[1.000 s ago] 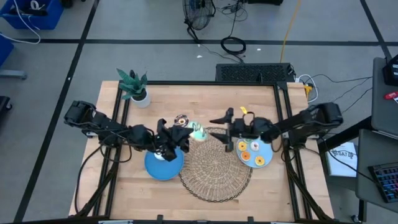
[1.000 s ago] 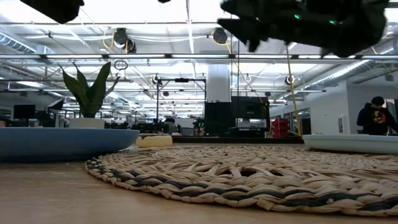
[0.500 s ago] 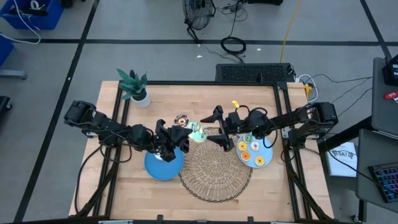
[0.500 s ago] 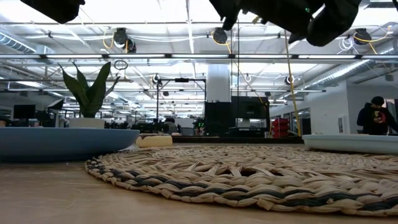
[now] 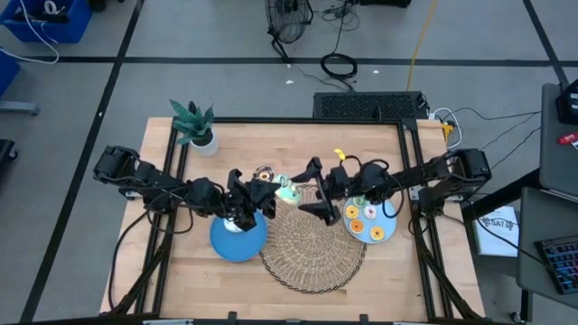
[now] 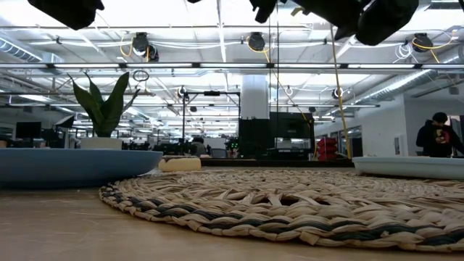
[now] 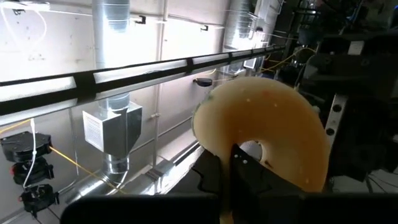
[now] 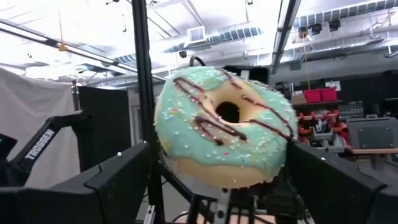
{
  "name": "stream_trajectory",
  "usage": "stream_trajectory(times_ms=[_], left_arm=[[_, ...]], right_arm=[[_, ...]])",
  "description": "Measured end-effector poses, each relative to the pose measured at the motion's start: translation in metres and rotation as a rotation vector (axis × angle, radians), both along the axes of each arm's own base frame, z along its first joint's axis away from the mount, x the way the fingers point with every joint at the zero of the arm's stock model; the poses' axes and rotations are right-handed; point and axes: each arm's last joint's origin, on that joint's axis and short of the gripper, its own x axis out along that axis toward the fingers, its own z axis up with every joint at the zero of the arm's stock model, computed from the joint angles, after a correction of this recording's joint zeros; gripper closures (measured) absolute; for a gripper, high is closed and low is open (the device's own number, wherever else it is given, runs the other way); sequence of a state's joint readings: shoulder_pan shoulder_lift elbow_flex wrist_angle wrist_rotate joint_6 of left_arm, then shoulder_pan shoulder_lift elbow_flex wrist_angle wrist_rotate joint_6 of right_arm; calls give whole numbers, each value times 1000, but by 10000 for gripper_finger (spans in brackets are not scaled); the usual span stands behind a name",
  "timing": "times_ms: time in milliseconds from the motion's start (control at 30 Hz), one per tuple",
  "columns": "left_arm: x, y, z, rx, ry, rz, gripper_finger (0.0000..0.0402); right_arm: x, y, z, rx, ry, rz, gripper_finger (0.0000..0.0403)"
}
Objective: Pick & Place donuts
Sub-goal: Put the large green donut on the blue plate
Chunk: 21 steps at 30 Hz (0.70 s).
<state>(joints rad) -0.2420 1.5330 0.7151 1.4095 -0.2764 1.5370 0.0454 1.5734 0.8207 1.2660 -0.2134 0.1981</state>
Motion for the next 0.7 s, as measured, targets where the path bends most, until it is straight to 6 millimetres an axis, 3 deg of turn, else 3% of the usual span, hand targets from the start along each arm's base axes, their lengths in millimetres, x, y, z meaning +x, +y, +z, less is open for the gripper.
stream_trajectory(times_ms=[267, 533, 700], left_arm=[[1, 5, 1, -10, -12, -15, 363], [2, 10, 0, -27, -8, -41, 390], [1, 6, 0, -45, -9, -49, 349]], right_arm=[[3, 3, 7, -2, -16, 3, 57], [20, 4, 6, -10, 7, 0, 63], [21, 3, 7, -30, -2, -11, 92]])
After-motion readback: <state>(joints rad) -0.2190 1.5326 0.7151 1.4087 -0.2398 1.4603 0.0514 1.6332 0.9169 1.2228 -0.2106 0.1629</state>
